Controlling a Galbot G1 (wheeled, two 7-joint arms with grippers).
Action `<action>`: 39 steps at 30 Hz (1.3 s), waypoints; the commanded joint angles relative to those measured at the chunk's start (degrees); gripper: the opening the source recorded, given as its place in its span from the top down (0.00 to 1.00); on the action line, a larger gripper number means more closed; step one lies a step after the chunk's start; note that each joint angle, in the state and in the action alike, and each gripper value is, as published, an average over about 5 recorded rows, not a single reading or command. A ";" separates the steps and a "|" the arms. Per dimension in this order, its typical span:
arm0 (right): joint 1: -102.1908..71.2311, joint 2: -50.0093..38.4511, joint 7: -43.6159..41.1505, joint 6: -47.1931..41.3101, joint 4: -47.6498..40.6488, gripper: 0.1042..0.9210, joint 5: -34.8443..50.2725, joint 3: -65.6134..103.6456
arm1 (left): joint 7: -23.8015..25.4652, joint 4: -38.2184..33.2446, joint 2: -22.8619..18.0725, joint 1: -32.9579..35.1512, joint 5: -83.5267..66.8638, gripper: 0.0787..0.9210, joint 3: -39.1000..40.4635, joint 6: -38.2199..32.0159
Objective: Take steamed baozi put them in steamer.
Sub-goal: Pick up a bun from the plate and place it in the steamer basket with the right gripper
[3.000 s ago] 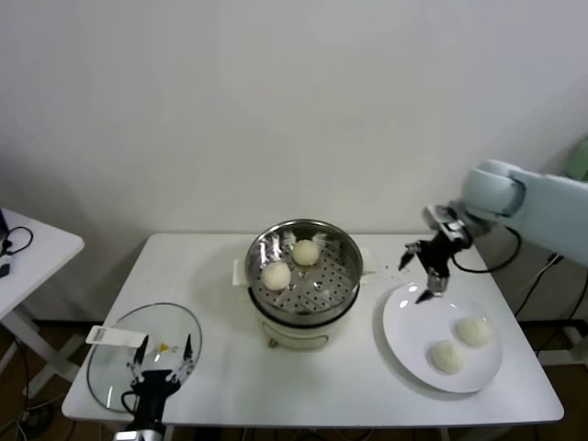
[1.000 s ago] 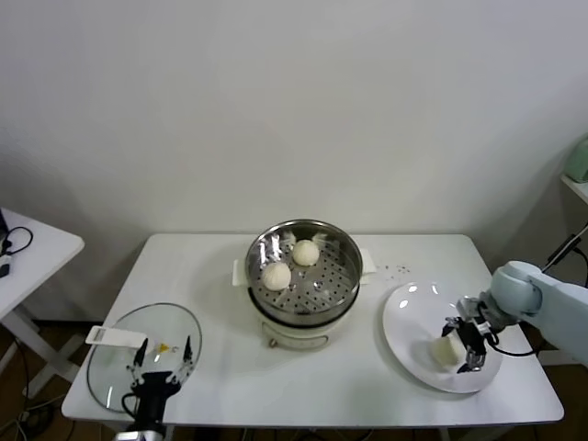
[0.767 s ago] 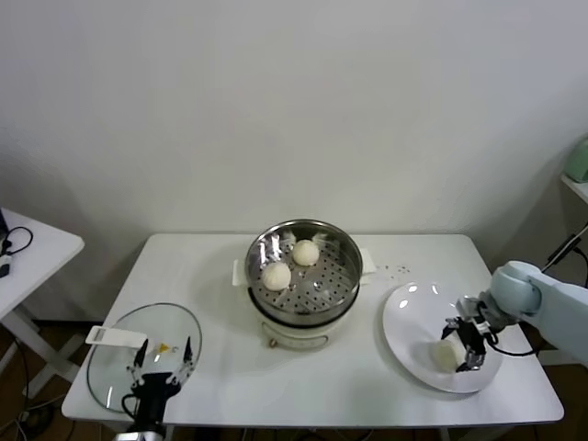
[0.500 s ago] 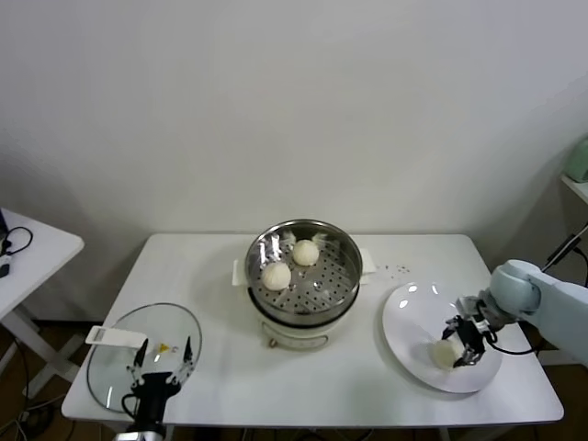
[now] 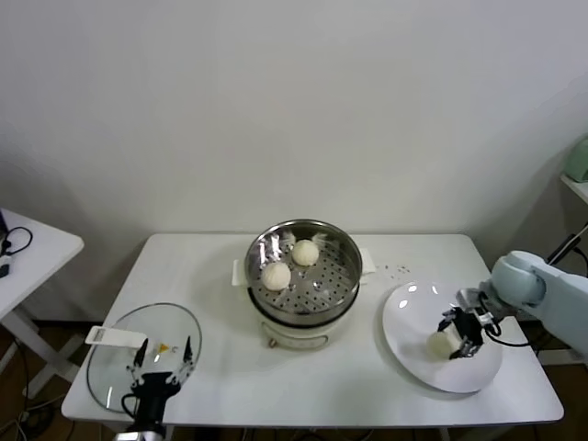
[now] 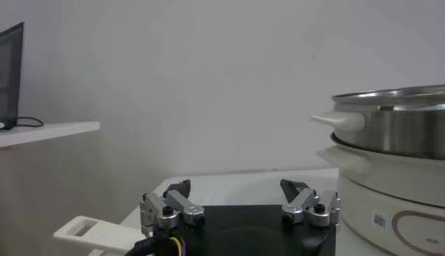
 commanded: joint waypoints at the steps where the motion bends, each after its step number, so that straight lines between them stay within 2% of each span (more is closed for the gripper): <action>1: 24.79 0.97 -0.99 14.12 9.12 0.35 -7.91 -9.35 | 0.04 -0.39 0.08 0.00 0.32 0.12 0.12 0.36; 7: 38.66 6.12 -1.33 21.15 10.15 0.34 -9.90 -14.63 | 0.05 -0.82 -0.02 0.02 0.97 0.12 0.47 0.67; 12: 42.56 12.71 -0.89 25.62 11.39 0.33 -12.84 -14.59 | 0.05 -0.87 -0.11 0.24 1.32 0.12 0.63 0.68; 20: 36.82 25.10 0.02 28.36 11.96 0.33 -19.01 -11.53 | 0.04 -0.86 -0.17 0.39 1.44 0.12 0.71 0.71; 30: 28.45 36.70 0.29 32.88 5.61 0.33 -24.56 -12.21 | 0.13 -1.42 0.27 -0.11 1.15 0.12 0.53 1.59; 39: 25.83 42.36 0.48 34.55 2.40 0.33 -23.26 -16.26 | 0.15 -1.55 0.55 -0.73 1.49 0.12 1.05 2.47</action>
